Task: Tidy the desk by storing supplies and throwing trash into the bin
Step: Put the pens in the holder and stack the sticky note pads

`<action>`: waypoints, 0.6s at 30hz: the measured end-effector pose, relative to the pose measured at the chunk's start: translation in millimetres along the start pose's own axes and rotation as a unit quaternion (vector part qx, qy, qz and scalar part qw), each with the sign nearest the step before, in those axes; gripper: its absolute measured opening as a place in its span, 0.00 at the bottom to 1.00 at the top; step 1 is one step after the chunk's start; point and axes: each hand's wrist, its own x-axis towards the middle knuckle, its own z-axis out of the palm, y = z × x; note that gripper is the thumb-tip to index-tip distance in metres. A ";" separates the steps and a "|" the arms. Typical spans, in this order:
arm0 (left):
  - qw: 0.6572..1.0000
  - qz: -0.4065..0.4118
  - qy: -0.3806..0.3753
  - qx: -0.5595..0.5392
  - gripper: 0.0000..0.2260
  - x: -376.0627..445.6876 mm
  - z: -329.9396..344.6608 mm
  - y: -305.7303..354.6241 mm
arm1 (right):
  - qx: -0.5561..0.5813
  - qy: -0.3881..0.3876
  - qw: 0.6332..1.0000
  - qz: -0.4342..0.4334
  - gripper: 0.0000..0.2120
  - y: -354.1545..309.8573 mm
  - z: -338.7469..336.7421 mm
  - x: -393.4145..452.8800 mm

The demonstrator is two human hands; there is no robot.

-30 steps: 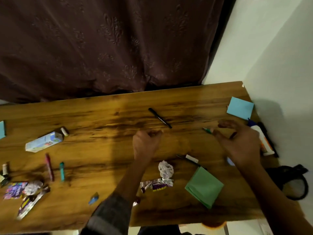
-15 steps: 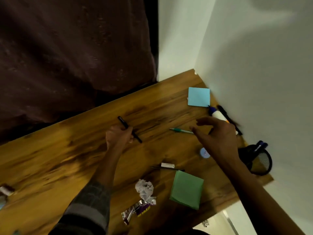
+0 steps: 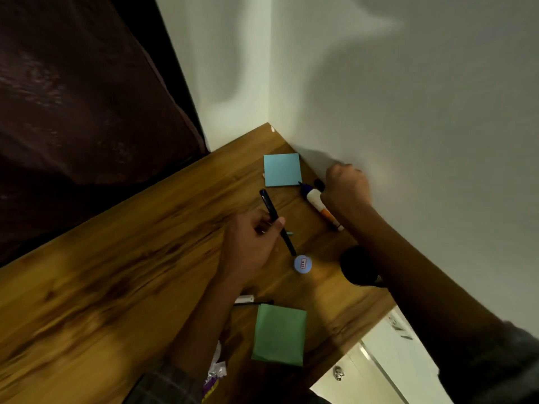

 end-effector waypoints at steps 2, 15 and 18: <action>1.000 -0.002 0.001 0.000 0.09 -2.8 1.2 0.0 | -0.037 -0.031 0.999 -0.019 0.10 -2.7 4.3 10.5; 0.998 -0.040 0.038 -0.008 0.10 -13.2 -22.6 -13.4 | -0.133 -0.046 0.989 -0.050 0.10 -12.5 26.4 39.5; 0.999 -0.034 0.033 -0.014 0.09 -19.6 -20.4 -11.9 | -0.122 -0.036 0.990 -0.067 0.09 -7.8 28.4 38.0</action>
